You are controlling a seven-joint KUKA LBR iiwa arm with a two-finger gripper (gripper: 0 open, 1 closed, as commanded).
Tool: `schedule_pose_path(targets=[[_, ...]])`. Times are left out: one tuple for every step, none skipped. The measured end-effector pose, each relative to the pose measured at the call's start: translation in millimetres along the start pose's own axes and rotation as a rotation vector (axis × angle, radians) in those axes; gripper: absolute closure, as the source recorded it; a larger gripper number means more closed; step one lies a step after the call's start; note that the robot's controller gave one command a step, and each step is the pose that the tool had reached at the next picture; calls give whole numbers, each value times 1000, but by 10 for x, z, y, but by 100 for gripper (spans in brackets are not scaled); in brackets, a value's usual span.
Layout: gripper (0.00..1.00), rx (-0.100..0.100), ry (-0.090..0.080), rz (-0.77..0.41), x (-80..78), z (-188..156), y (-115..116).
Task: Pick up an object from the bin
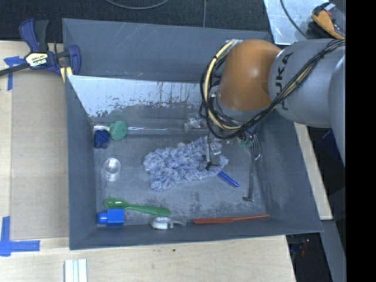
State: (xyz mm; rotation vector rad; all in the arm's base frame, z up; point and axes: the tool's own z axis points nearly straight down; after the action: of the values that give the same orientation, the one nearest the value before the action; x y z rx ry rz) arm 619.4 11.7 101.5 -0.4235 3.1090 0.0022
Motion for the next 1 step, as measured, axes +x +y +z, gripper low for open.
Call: schedule_pose_path(targets=[[0,11,-19,-22,-8,292,197]])
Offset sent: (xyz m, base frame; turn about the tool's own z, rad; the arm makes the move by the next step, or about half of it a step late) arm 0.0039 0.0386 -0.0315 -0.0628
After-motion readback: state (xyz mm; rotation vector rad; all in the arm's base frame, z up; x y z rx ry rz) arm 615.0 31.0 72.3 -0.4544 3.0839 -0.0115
